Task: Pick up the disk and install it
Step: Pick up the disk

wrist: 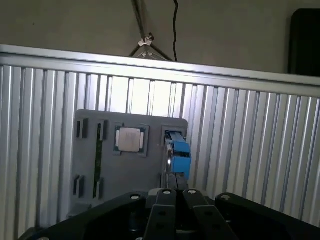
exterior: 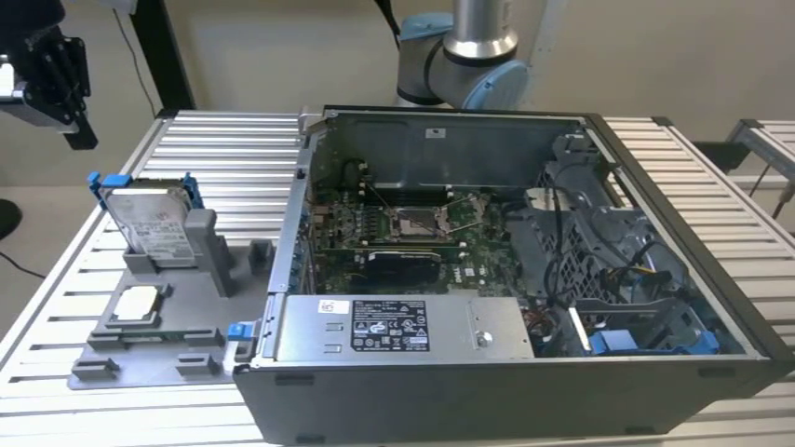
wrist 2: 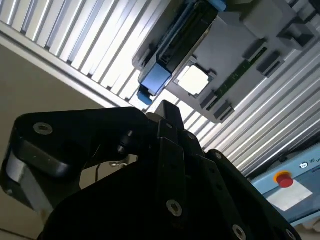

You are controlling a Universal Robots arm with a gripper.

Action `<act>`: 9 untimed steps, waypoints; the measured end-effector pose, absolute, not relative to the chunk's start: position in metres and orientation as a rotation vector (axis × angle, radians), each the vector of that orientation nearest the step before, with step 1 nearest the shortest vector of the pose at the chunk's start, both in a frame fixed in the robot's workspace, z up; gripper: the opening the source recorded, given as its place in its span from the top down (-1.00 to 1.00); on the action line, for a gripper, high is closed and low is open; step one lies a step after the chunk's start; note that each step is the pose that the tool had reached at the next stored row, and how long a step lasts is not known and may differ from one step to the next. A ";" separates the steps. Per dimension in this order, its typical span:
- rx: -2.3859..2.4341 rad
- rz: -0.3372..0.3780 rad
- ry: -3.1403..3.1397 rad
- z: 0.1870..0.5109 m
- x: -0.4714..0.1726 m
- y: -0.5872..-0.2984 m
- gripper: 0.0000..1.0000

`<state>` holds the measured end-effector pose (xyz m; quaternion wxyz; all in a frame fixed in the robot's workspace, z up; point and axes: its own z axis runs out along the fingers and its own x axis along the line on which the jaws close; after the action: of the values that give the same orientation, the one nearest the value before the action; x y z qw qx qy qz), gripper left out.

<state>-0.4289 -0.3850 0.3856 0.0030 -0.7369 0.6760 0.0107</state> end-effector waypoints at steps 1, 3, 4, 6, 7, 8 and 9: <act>-2.310 0.034 2.119 0.386 -0.429 -0.385 1.00; -2.311 0.034 2.119 0.386 -0.429 -0.385 1.00; -2.311 0.034 2.119 0.386 -0.429 -0.385 1.00; -2.311 0.034 2.119 0.386 -0.429 -0.385 -1.00; -2.311 0.034 2.119 0.386 -0.429 -0.385 -1.00; -2.311 0.034 2.119 0.386 -0.429 -0.385 -1.00; -2.311 0.034 2.119 0.386 -0.429 -0.385 -1.00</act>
<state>-0.4289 -0.3850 0.3856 0.0030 -0.7369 0.6759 0.0107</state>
